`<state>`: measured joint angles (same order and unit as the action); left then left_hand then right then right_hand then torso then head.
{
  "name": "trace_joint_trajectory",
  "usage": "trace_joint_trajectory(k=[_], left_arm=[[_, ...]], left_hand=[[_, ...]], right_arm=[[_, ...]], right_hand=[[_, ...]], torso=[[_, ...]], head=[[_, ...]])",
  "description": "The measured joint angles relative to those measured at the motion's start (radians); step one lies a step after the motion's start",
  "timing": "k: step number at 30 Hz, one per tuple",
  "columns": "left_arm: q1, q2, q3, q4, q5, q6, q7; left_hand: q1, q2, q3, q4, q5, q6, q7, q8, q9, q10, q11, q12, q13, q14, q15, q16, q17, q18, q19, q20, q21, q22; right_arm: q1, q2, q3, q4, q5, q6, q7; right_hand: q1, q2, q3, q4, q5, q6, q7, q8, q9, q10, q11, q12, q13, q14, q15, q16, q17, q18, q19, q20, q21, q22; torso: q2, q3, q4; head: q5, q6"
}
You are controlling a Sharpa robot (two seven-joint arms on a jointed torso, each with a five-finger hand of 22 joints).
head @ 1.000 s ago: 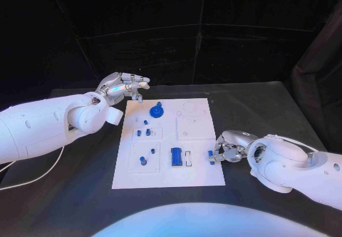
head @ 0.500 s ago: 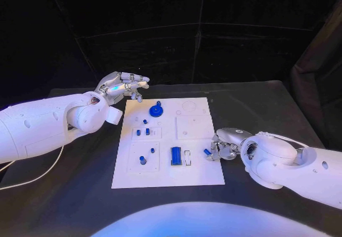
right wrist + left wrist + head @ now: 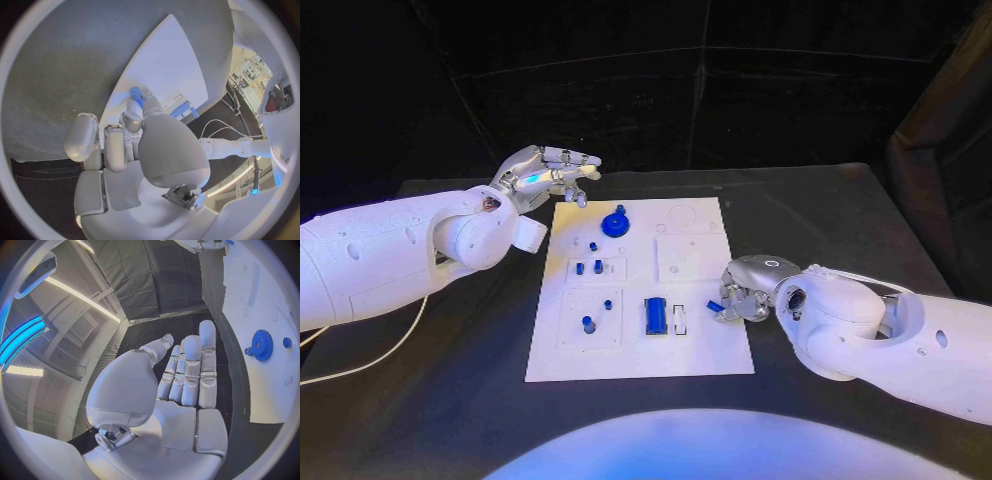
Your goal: Assemble the parts on the task board
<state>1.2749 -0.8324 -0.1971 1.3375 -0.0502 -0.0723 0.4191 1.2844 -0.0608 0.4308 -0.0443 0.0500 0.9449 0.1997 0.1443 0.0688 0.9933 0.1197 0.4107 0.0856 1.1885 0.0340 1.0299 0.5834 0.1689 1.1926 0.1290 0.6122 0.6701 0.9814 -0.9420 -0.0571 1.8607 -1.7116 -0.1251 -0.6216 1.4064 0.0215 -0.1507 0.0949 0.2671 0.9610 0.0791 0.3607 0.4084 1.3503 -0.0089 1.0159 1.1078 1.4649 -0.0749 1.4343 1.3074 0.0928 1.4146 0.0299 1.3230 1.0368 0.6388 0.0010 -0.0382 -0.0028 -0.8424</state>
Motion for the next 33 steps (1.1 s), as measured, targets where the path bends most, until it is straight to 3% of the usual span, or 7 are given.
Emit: trace_joint_trajectory(k=[7, 10, 13, 17, 24, 27, 33], left_arm=[[0.0, -0.002, 0.0, 0.001, 0.0, 0.0, -0.001], [0.0, -0.002, 0.0, 0.001, 0.0, 0.001, -0.001], [0.0, -0.002, 0.0, 0.001, 0.0, 0.001, -0.001], [0.0, -0.001, 0.0, 0.001, 0.0, 0.001, -0.002], [0.0, -0.001, 0.0, 0.001, 0.0, 0.001, -0.002], [0.0, -0.002, 0.0, 0.001, 0.0, 0.001, -0.003], [0.0, -0.002, 0.0, 0.002, 0.0, 0.001, -0.003]], left_hand=[[0.0, 0.0, 0.0, 0.0, 0.0, 0.0, 0.0, 0.0, 0.0, 0.0, 0.0, 0.0, 0.0, 0.0, 0.0, 0.0, 0.0, 0.0, 0.0, 0.0, 0.0, 0.0], [0.0, 0.0, 0.0, 0.0, 0.0, 0.0, 0.0, 0.0, 0.0, 0.0, 0.0, 0.0, 0.0, 0.0, 0.0, 0.0, 0.0, 0.0, 0.0, 0.0, 0.0, 0.0], [0.0, 0.0, 0.0, 0.0, 0.0, 0.0, 0.0, 0.0, 0.0, 0.0, 0.0, 0.0, 0.0, 0.0, 0.0, 0.0, 0.0, 0.0, 0.0, 0.0, 0.0, 0.0], [0.0, 0.0, 0.0, 0.0, 0.0, 0.0, 0.0, 0.0, 0.0, 0.0, 0.0, 0.0, 0.0, 0.0, 0.0, 0.0, 0.0, 0.0, 0.0, 0.0, 0.0, 0.0], [0.0, 0.0, 0.0, 0.0, 0.0, 0.0, 0.0, 0.0, 0.0, 0.0, 0.0, 0.0, 0.0, 0.0, 0.0, 0.0, 0.0, 0.0, 0.0, 0.0, 0.0, 0.0], [0.0, 0.0, 0.0, 0.0, 0.0, 0.0, 0.0, 0.0, 0.0, 0.0, 0.0, 0.0, 0.0, 0.0, 0.0, 0.0, 0.0, 0.0, 0.0, 0.0, 0.0, 0.0], [0.0, 0.0, 0.0, 0.0, 0.0, 0.0, 0.0, 0.0, 0.0, 0.0, 0.0, 0.0, 0.0, 0.0, 0.0, 0.0, 0.0, 0.0, 0.0, 0.0, 0.0, 0.0]], right_arm=[[-0.001, 0.0, -0.001, 0.016, -0.013, -0.004, -0.01], [-0.003, -0.012, -0.003, 0.026, 0.002, -0.025, -0.013], [-0.006, -0.024, -0.006, 0.037, 0.037, -0.057, -0.016], [-0.009, -0.034, -0.008, 0.05, 0.096, -0.098, -0.016], [-0.009, -0.04, -0.008, 0.075, 0.23, -0.19, 0.002], [-0.008, -0.037, -0.008, 0.077, 0.276, -0.213, 0.011], [-0.008, -0.02, -0.008, 0.075, 0.361, -0.235, 0.024]], right_hand=[[0.039, 0.021, 0.116, -0.016, 0.053, 0.02, -0.011, -0.024, -0.03, -0.005, -0.002, -0.003, 0.006, 0.001, -0.001, 0.0, 0.0, 0.0, 0.006, -0.006, 0.0, 0.021], [0.038, 0.02, 0.17, -0.003, 0.074, 0.023, -0.012, -0.036, -0.039, -0.001, -0.006, 0.003, 0.009, 0.004, -0.004, 0.004, 0.0, 0.0, 0.006, -0.006, 0.007, 0.027], [-0.01, -0.028, 0.278, 0.015, 0.111, 0.03, -0.005, -0.046, -0.04, 0.007, -0.008, 0.015, 0.025, 0.006, -0.006, 0.004, 0.0, 0.0, 0.006, -0.006, 0.007, 0.032], [-0.068, -0.086, 0.398, 0.034, 0.117, 0.039, -0.004, -0.048, -0.04, 0.015, -0.011, 0.015, 0.028, 0.004, -0.008, 0.008, 0.0, 0.0, 0.006, -0.006, 0.007, 0.037], [-0.172, -0.161, 0.453, 0.072, 0.158, 0.065, -0.02, -0.056, -0.033, 0.031, -0.009, 0.028, 0.039, 0.003, -0.008, 0.015, 0.0, 0.0, 0.009, -0.009, 0.012, 0.043], [-0.186, -0.174, 0.457, 0.076, 0.178, 0.072, -0.02, -0.056, -0.035, 0.031, -0.009, 0.029, 0.041, 0.003, -0.008, 0.015, 0.0, 0.0, 0.009, -0.009, 0.014, 0.048], [-0.191, -0.174, 0.457, 0.076, 0.183, 0.072, -0.02, -0.056, -0.036, 0.036, -0.007, 0.036, 0.046, 0.003, -0.008, 0.023, 0.001, 0.0, 0.013, -0.006, 0.02, 0.056]], torso=[[-0.001, 0.0005, 0.0], [-0.001, 0.0007, 0.0], [-0.001, 0.0005, 0.0001], [-0.002, -0.0001, 0.001], [-0.001, -0.0004, 0.002], [0.0, -0.0003, 0.002], [0.0, -0.0002, 0.0015]], head=[[0.002, -0.001], [0.003, -0.002], [0.002, -0.002], [0.002, 0.0], [0.005, 0.001], [0.008, -0.001], [0.011, -0.005]])
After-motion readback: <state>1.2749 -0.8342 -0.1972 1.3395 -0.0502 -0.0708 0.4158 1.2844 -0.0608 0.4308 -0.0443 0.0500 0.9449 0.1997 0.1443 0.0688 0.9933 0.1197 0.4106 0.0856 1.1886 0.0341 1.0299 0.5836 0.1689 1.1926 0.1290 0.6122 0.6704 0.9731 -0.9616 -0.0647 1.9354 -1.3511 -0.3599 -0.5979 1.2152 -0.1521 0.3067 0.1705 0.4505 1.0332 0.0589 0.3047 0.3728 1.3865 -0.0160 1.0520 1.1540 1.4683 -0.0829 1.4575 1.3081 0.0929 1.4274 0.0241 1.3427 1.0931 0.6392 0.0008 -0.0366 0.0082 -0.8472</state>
